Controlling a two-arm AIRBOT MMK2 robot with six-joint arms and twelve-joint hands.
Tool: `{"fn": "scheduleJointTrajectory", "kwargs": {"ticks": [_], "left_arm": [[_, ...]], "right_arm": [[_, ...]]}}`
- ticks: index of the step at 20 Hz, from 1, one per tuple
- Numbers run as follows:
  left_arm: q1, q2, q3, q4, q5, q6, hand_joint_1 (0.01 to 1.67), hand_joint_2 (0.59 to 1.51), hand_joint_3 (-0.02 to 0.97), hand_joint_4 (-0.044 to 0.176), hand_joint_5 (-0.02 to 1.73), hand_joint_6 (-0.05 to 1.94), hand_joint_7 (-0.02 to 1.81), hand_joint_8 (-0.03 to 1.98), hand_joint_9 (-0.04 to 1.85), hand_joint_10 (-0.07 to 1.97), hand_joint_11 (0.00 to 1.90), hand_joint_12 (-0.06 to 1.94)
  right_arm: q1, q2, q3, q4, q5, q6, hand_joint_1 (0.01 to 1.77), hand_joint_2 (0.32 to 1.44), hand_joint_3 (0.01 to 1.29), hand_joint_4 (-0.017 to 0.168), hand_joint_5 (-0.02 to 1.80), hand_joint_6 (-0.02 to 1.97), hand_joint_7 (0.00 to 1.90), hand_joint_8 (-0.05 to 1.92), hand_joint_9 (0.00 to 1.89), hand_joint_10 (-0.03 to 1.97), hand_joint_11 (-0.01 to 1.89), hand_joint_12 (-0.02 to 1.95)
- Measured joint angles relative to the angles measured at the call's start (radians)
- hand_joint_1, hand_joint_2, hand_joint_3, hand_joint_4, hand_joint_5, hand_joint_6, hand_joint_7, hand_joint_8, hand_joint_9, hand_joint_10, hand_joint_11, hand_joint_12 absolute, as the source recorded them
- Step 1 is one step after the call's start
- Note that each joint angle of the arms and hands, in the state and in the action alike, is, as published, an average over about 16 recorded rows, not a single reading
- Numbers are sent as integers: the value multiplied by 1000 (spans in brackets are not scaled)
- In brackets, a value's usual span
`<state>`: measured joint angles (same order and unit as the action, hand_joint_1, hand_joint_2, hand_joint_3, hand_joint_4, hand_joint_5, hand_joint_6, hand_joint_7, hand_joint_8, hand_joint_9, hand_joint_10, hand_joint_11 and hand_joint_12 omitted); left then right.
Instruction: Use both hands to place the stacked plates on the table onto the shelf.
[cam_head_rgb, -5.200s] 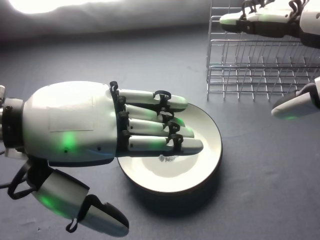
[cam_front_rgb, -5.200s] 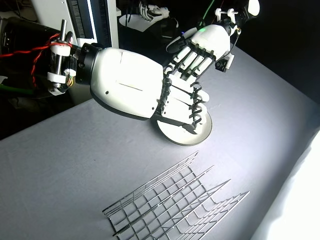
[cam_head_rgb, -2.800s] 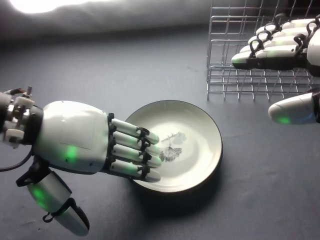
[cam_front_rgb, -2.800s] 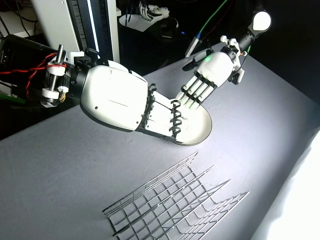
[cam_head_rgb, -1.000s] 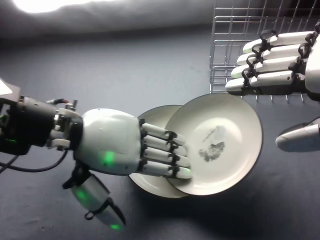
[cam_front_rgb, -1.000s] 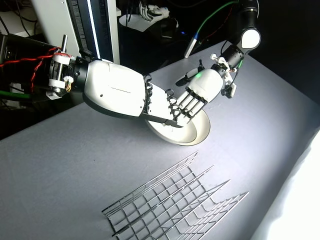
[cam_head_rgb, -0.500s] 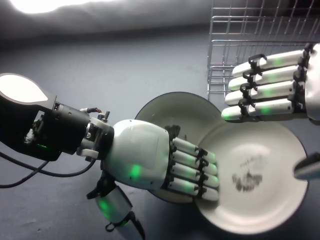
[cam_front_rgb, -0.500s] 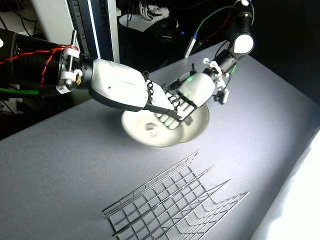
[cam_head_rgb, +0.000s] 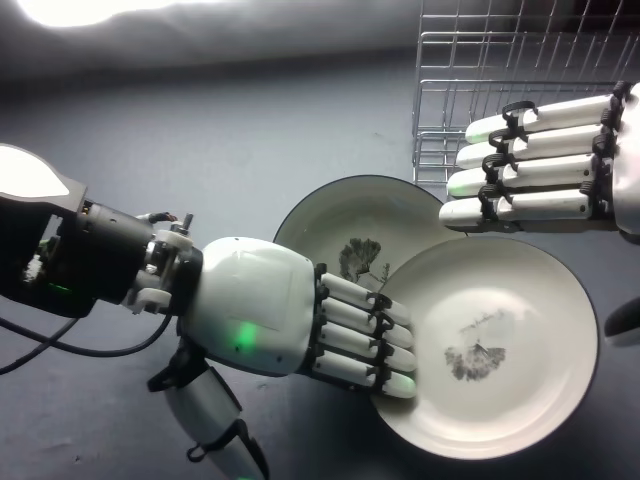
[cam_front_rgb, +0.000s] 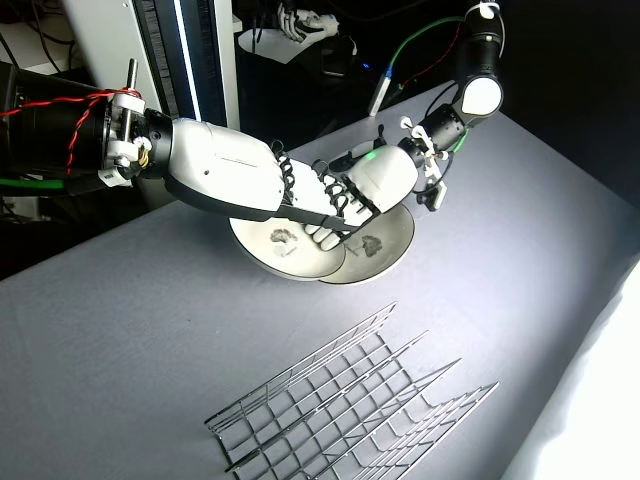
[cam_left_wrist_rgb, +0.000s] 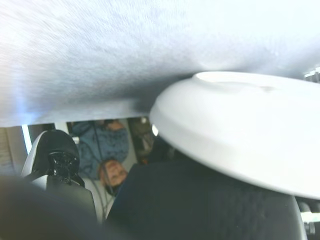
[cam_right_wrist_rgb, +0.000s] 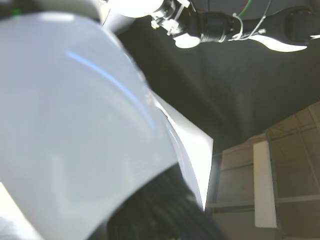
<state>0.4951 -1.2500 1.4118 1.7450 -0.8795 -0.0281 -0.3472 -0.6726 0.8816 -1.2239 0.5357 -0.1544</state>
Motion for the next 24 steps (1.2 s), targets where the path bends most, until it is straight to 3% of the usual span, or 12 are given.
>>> {"fn": "scheduleJointTrajectory", "kwargs": {"ticks": [10, 24], "left_arm": [[2, 28, 16, -2, -25, -13, 14, 1052, 19, -4, -18, -22, -13, -24, -5, -12, 15, -24], [-31, 78, 37, -9, 9, -23, 14, 1060, 20, -5, -20, -29, 1, 4, 16, 5, 13, 4]], "right_arm": [[-6, 0, 0, 0, 1, 0, 590, 1075, 14, 4, 22, 15, 20, 27, 21, 9, 19, -12], [-6, 0, 0, 0, 1, 0, 553, 1076, 14, 4, 25, 15, 20, 28, 22, 8, 22, -10]]}}
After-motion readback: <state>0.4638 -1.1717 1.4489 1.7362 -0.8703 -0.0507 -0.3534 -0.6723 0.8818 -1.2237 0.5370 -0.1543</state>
